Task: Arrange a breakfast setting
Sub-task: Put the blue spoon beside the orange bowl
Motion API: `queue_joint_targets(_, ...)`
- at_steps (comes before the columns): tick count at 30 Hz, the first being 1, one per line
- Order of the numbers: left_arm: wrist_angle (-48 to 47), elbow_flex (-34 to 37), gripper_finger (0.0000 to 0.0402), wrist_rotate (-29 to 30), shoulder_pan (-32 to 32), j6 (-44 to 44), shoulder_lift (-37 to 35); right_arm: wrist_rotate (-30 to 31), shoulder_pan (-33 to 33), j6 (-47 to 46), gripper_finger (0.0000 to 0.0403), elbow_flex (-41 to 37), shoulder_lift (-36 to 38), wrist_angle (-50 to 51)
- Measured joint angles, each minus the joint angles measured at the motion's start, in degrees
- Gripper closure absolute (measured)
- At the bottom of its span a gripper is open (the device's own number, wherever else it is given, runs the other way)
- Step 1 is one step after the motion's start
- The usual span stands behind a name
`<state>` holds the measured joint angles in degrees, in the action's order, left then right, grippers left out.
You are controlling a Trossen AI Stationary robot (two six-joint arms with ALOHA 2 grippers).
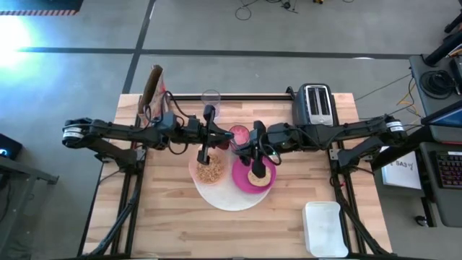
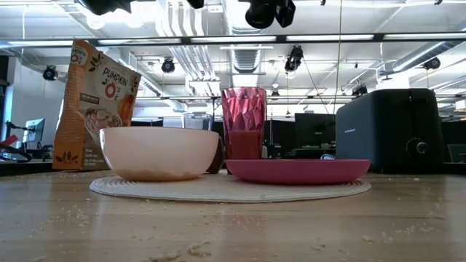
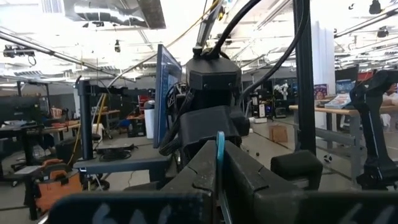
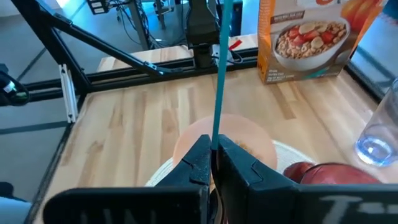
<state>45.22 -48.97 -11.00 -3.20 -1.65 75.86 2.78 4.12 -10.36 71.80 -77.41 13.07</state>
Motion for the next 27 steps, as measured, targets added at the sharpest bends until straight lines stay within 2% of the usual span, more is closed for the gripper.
queue_joint_targets(9, -1.3, 0.0, 0.0401, -0.2, 0.0, -0.3, -0.1, -0.2, 0.0, -2.0, 0.037, 0.0, 0.0, 0.3)
queue_joint_targets(18, -1.3, 0.0, 0.0401, -0.2, 0.0, -0.8, -0.1, -0.2, 0.0, -1.2, 0.0318, 1.0, 0.0, 1.1)
queue_joint_targets(22, -1.3, 0.0, 0.0401, -0.2, 0.0, -0.9, -0.9, -0.2, 0.0, -1.4, 0.0318, 1.0, 0.0, 3.8)
queue_joint_targets(27, -1.5, 0.0, 0.0401, -0.2, 0.0, -0.9, -1.8, -0.2, 0.0, -1.4, 0.0342, 1.0, 0.0, 4.2)
